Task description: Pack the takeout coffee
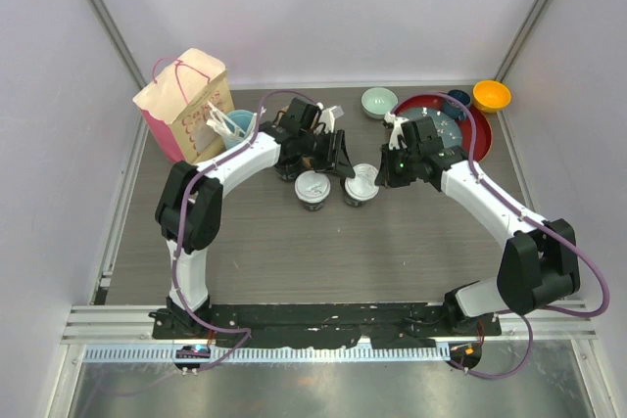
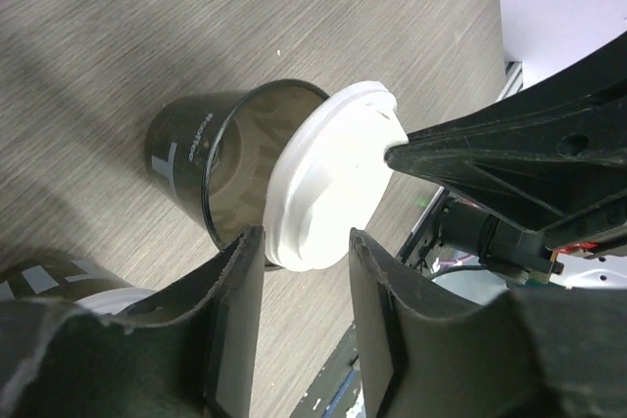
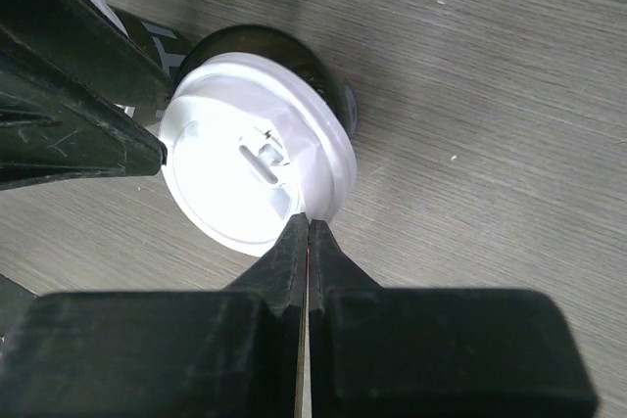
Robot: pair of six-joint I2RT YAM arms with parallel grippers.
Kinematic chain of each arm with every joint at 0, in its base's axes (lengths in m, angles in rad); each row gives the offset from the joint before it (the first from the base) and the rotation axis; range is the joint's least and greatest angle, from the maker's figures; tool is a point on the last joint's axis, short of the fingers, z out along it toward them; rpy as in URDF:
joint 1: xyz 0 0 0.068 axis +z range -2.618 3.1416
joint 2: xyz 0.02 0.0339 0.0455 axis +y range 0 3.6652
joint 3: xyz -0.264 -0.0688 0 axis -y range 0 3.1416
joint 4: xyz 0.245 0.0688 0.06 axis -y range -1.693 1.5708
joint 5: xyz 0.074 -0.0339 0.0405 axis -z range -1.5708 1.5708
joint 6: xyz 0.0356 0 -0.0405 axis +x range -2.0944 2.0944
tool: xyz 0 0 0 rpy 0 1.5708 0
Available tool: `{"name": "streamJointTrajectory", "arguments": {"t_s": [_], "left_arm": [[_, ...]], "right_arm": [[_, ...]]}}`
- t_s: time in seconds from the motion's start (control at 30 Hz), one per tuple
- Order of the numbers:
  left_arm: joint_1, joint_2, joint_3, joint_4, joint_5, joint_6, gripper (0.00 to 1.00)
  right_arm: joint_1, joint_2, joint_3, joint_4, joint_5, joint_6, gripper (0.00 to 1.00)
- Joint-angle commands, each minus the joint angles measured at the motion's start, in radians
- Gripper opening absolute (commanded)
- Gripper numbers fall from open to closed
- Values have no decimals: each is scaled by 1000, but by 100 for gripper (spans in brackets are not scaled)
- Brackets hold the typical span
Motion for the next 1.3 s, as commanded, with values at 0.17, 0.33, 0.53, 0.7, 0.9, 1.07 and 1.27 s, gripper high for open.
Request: {"name": "streamJointTrajectory", "arguments": {"t_s": [0.17,0.33,0.53,0.7,0.9,1.07,1.27], "left_arm": [[3,-38,64,-49,-39,69,54],[2,-64,82,-77,-53,103,56],[3,-98,124,-132,-139,201,58],[-3,-109,127,-151,-280,295,58],[-58,-86,177,-194,-340,428,62],[-64,-34,219,-211,-342,401,57],[-67,2,233,-209,-354,390,52]], "right_arm": [[-1,-10,88,-35,1,-10,1],[-1,6,122,-70,-19,-10,1],[-19,93,231,-145,-106,-27,1],[-38,167,298,-223,-121,-61,1],[-56,222,355,-289,-137,-90,1],[-67,268,400,-334,-163,-114,1],[-73,323,432,-358,-192,-125,1]]}}
